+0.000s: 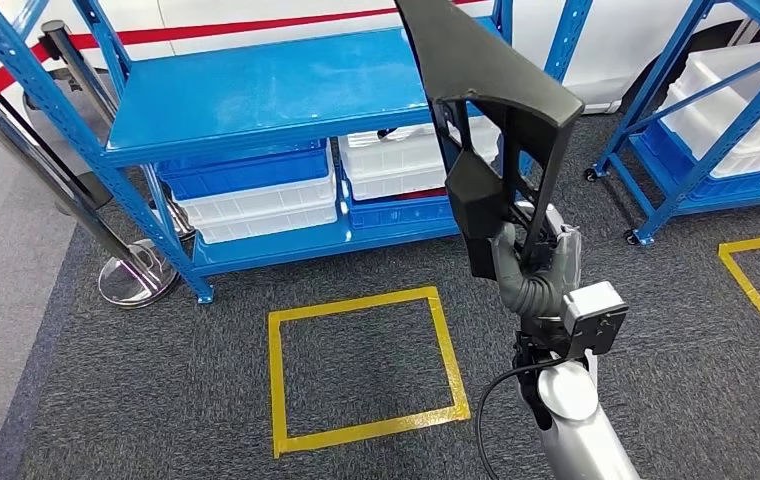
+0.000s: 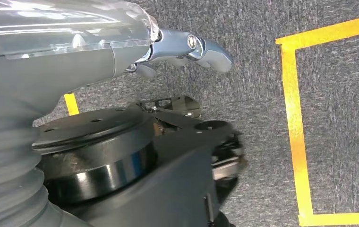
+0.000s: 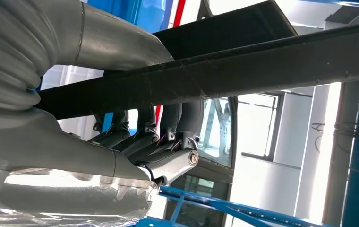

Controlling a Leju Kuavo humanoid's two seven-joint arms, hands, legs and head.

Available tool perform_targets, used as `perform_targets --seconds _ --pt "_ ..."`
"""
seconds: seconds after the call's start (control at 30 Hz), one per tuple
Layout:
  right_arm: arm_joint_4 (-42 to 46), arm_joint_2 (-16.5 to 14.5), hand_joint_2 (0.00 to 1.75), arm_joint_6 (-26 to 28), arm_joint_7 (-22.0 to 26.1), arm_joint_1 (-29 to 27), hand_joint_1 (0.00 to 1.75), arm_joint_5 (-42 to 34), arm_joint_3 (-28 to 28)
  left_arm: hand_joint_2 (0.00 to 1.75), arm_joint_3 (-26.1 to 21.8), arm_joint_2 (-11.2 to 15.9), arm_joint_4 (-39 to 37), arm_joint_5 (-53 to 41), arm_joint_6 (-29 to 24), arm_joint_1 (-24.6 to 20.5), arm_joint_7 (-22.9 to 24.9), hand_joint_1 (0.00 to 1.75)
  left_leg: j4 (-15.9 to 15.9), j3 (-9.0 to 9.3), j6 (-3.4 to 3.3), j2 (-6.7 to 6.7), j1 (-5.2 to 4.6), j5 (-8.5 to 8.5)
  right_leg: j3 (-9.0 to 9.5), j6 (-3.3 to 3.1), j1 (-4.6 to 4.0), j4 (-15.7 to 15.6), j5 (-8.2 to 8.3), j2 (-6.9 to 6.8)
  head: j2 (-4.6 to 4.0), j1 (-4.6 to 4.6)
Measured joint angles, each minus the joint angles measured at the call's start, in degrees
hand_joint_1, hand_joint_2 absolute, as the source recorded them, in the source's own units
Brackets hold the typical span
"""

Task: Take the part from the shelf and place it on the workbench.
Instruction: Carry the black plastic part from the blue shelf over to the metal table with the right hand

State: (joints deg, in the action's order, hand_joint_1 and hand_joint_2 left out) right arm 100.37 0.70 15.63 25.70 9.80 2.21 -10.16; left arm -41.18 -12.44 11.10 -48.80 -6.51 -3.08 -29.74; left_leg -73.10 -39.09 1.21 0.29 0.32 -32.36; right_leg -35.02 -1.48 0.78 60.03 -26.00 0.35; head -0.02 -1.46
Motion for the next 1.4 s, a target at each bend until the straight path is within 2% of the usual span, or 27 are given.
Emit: perform_targets --seconds 0.03,0.1,0.17,0.23,0.3,0.4,0.43,0.47,0.5,0.57,0.63,0.67,0.73,0.77,0.83,0.9,0.97,1.0,1.03,1.1,1.17,1.23,1.27,1.3,1.33,1.37,1.4 --pt "-0.01 0.00 1.75 0.14 -0.12 0.02 1.75 -0.12 0.00 1.75 0.01 -0.01 0.00 -0.10 0.02 -0.01 -0.01 0.00 3.65 2.25 -0.43 -0.43 -0.07 1.73 -0.07 0.10 -0.12 0.00 0.15 0.30 0.00 0.00" --pt "-0.03 0.01 1.75 0.37 -0.34 0.12 1.75 -0.40 0.00 1.75 0.01 0.07 0.00 -0.23 0.10 0.02 -0.03 0.00 11.47 6.70 -1.60 -2.79 -0.21 4.08 -0.23 0.50 -0.07 -0.02 0.52 0.95 0.00 0.03" --pt "-0.08 0.02 1.75 0.61 -0.47 0.16 1.75 -0.96 -0.01 1.75 0.01 0.13 0.00 -0.30 0.18 0.08 -0.05 0.00 14.74 8.40 -2.28 -4.04 -0.52 4.54 -0.53 1.16 0.31 -0.10 1.01 1.50 0.00 0.03" --pt "-0.10 0.05 1.75 0.78 -0.54 0.13 1.75 -1.53 0.00 1.75 0.01 0.07 0.00 -0.33 0.24 0.10 -0.01 0.00 15.52 8.59 -2.39 -2.86 -0.57 5.19 -0.75 1.96 0.45 -0.33 1.50 2.30 0.00 0.01" --pt "-0.13 0.16 1.75 0.82 -0.59 0.18 1.75 -2.04 0.09 1.75 0.01 0.01 0.00 -0.30 0.33 0.05 0.10 0.00 16.87 8.86 -2.64 -1.56 -0.20 6.17 -1.59 2.52 0.19 1.01 0.45 2.00 0.00 0.04" --pt "-0.36 0.26 1.75 0.80 -0.73 0.13 1.75 -2.50 0.16 1.75 0.01 -0.02 0.00 -0.27 0.50 -0.05 0.22 0.00 17.46 8.56 -2.94 0.48 -0.17 6.82 -5.78 3.07 0.14 10.07 -4.72 0.50 0.00 0.07" --pt "-0.49 0.29 1.75 0.76 -0.78 0.00 1.75 -2.62 0.17 1.75 0.01 -0.02 0.00 -0.27 0.52 -0.03 0.28 0.00 17.34 8.36 -2.95 1.15 -0.21 6.83 -6.93 3.28 0.24 12.92 -5.74 0.29 0.00 0.07" --pt "-0.63 0.34 1.75 0.70 -0.83 -0.11 1.75 -2.79 0.18 1.75 0.01 -0.02 0.00 -0.27 0.53 -0.01 0.34 0.00 17.16 8.18 -2.92 1.80 -0.23 6.81 -7.25 3.47 0.36 14.01 -5.76 0.12 0.00 0.07" --pt "-0.75 0.41 1.75 0.56 -0.85 -0.16 1.75 -3.00 0.21 1.75 0.01 -0.02 0.00 -0.25 0.56 -0.02 0.38 0.00 16.91 8.02 -2.85 2.43 -0.21 6.74 -6.40 3.62 0.49 12.86 -4.75 -0.16 0.00 0.07" --pt "-0.91 0.52 1.75 0.13 -0.79 -0.13 1.75 -3.36 0.23 1.75 0.00 -0.02 0.00 -0.10 0.64 -0.05 0.43 0.00 16.24 7.80 -2.48 3.53 -0.20 6.38 -2.31 3.63 0.56 5.79 -1.74 -1.97 0.00 0.07" --pt "-1.11 0.56 1.75 -0.30 -0.55 -0.09 1.75 -3.67 0.20 1.75 -0.01 -0.01 0.00 0.12 0.70 -0.04 0.41 0.00 15.46 7.60 -1.86 4.44 -0.47 5.89 0.49 2.86 0.27 0.42 -0.25 -3.59 0.00 0.05" --pt "-1.26 0.57 1.75 -0.43 -0.42 -0.09 1.75 -3.85 0.17 1.75 -0.01 0.00 0.00 0.23 0.70 -0.04 0.40 0.00 15.28 7.56 -1.55 4.86 -0.62 5.76 0.71 2.33 0.08 -0.27 -0.32 -3.83 0.00 0.05" --pt "-1.53 0.66 1.75 -0.52 -0.27 -0.13 1.75 -4.18 0.17 1.75 -0.01 0.01 0.00 0.45 0.69 -0.09 0.38 0.00 15.15 7.58 -1.01 5.67 -0.70 5.63 0.37 1.52 0.07 -0.27 -0.02 -2.67 0.00 0.04" --pt "-1.63 0.71 1.75 -0.53 -0.21 -0.13 1.75 -4.26 0.18 1.75 -0.01 0.01 0.00 0.59 0.67 -0.11 0.36 0.00 14.89 7.51 -0.69 5.44 -0.59 5.28 0.28 1.17 0.19 -0.35 0.14 -2.17 0.00 0.04" --pt "-1.85 0.75 1.75 -0.52 -0.01 -0.01 1.75 -4.34 0.17 1.75 -0.02 0.01 0.00 0.82 0.62 -0.05 0.28 0.00 11.40 6.10 -0.08 3.19 -0.27 2.67 0.08 0.46 0.46 -0.60 0.54 -1.07 0.00 0.04" --pt "-2.18 0.74 1.75 -0.58 0.29 0.06 1.75 -4.38 0.15 1.75 -0.02 0.01 0.00 0.93 0.57 0.13 0.25 0.00 3.87 2.84 0.28 0.74 -0.06 -1.39 -0.27 0.05 0.45 -0.59 0.78 0.12 0.00 0.04" --pt "-2.59 0.74 1.75 -0.68 0.51 -0.04 1.75 -4.40 0.13 1.75 -0.04 0.01 0.00 1.04 0.52 0.35 0.26 0.00 -1.36 0.50 0.34 0.20 -0.02 -2.94 -0.50 -0.07 0.36 -0.55 0.94 1.54 0.00 0.04" --pt "-2.78 0.74 1.75 -0.70 0.56 -0.10 1.75 -4.40 0.13 1.75 -0.05 0.01 0.00 1.13 0.50 0.44 0.26 0.00 -0.82 0.78 0.22 0.08 -0.02 -1.97 -0.53 -0.03 0.33 -0.52 1.01 2.34 0.00 0.04" --pt "-2.94 0.74 1.75 -0.72 0.58 -0.13 1.75 -4.41 0.13 1.75 -0.05 0.01 0.00 1.19 0.49 0.48 0.25 0.00 1.87 2.08 -0.01 -0.24 -0.02 -0.10 -0.51 0.04 0.31 -0.50 1.07 3.15 0.00 0.04" --pt "-3.13 0.74 1.75 -0.72 0.64 -0.06 1.75 -4.42 0.11 1.75 -0.10 0.03 -0.01 1.32 0.49 0.52 0.27 0.00 10.09 5.87 -0.76 -2.83 0.01 3.78 -0.55 0.34 0.37 -0.48 1.25 4.67 0.00 0.05" --pt "-3.30 0.73 1.75 -0.71 0.69 0.12 1.75 -4.44 0.05 1.75 -0.21 0.07 -0.02 1.39 0.51 0.51 0.36 0.00 14.79 7.89 -1.29 -4.97 -0.06 5.05 -0.95 0.96 0.61 -0.48 1.60 5.99 0.00 0.04" --pt "-3.45 0.74 1.75 -0.70 0.70 0.19 1.75 -4.46 0.00 1.75 -0.34 0.07 -0.02 1.38 0.56 0.41 0.46 0.00 15.53 8.15 -1.55 -4.32 -0.13 5.13 -1.40 1.86 0.81 -0.75 2.12 7.29 0.00 0.03" --pt "-3.51 0.78 1.75 -0.69 0.73 0.17 1.75 -4.50 0.00 1.75 -0.39 0.05 -0.01 1.27 0.57 0.36 0.51 0.00 15.95 8.33 -1.75 -3.58 -0.05 5.44 -1.59 2.19 0.76 -0.71 2.16 6.90 0.00 0.04" --pt "-3.60 0.84 1.75 -0.69 0.75 0.27 1.75 -4.57 -0.02 1.75 -0.42 0.03 -0.01 1.11 0.57 0.36 0.55 0.00 16.45 8.49 -2.05 -2.78 0.08 5.80 -2.03 2.42 0.59 -0.06 1.65 5.65 0.00 0.05" --pt "-3.72 0.89 1.75 -0.70 0.77 0.46 1.75 -4.71 -0.06 1.75 -0.43 0.01 -0.01 0.96 0.58 0.37 0.61 0.00 16.95 8.61 -2.34 -1.90 0.21 6.13 -2.91 2.56 0.38 1.65 0.50 3.95 0.00 0.08" --pt "-3.88 0.94 1.75 -0.72 0.80 0.65 1.75 -4.86 -0.13 1.75 -0.43 0.01 -0.01 0.84 0.64 0.41 0.69 0.00 17.21 8.65 -2.53 -1.02 0.20 6.28 -4.32 2.61 0.32 4.68 -1.29 1.97 0.00 0.09" --pt "-4.08 0.97 1.75 -0.75 0.80 0.84 1.75 -5.04 -0.19 1.75 -0.45 0.01 -0.02 0.81 0.78 0.47 0.78 0.00 17.25 8.59 -2.68 -0.20 0.14 6.30 -6.04 2.75 0.34 8.39 -3.22 0.84 0.00 0.10"
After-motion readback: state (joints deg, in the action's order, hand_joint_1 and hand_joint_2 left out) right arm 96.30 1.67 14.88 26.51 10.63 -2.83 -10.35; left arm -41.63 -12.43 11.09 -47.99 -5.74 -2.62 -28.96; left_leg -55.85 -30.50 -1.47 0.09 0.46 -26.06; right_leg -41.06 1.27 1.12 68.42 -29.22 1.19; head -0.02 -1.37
